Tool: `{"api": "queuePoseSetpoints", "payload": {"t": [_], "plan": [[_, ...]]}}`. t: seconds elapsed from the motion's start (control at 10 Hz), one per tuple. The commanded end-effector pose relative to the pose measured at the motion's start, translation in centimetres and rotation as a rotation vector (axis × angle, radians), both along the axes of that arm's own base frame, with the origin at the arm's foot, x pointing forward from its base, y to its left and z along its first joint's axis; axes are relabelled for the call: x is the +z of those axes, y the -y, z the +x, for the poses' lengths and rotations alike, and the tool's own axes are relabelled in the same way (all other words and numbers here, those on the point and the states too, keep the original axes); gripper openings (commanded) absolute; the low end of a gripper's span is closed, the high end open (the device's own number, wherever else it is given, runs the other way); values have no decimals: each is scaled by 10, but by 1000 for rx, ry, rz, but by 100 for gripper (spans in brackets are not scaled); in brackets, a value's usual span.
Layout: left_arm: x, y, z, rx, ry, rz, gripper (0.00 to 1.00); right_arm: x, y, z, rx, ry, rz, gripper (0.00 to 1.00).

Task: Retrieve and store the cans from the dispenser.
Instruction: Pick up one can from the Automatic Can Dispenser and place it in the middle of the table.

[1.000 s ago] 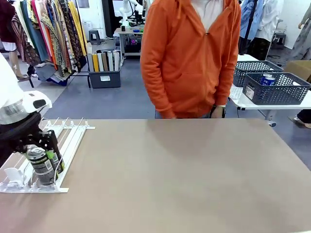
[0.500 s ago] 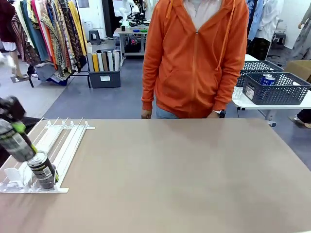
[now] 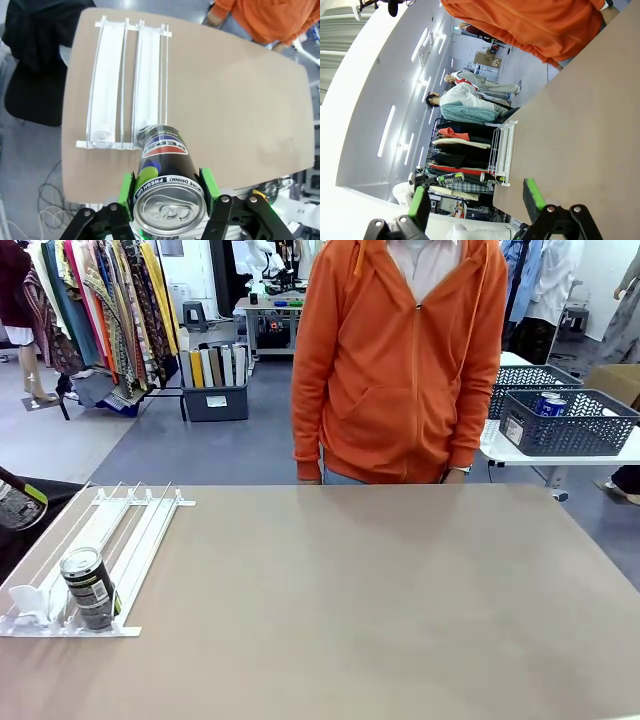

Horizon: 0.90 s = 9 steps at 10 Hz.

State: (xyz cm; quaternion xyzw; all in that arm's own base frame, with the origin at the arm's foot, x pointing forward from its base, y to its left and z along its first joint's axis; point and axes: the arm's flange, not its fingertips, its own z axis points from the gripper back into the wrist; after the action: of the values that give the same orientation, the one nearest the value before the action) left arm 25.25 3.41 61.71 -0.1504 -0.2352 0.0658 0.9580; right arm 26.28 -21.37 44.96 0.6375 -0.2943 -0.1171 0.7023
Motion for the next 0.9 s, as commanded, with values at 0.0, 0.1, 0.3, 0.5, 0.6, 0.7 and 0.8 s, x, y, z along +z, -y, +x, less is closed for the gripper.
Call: {"api": "queuePoseSetpoints", "payload": {"t": [0.0,0.1,0.3,0.5,0.6,0.7,0.8], "plan": [[9,14,-2,-20,9,50,0,5,0,2,-9,14,18,100],[9,14,-2,-20,9,50,0,5,0,2,-9,14,18,100],[0,12,0,-10,-7,38,0,5,0,2,-9,14,18,100],[8,66,25,-47,41,20,0,5,0,2,-9,14,18,100],[13,118,44,-140,50,46,0,5,0,2,-9,14,18,100],[10,177,62,-270,31,93,0,5,0,2,-9,14,18,100],[-5,247,81,-387,-10,159,0,5,0,2,-9,14,18,100]]}}
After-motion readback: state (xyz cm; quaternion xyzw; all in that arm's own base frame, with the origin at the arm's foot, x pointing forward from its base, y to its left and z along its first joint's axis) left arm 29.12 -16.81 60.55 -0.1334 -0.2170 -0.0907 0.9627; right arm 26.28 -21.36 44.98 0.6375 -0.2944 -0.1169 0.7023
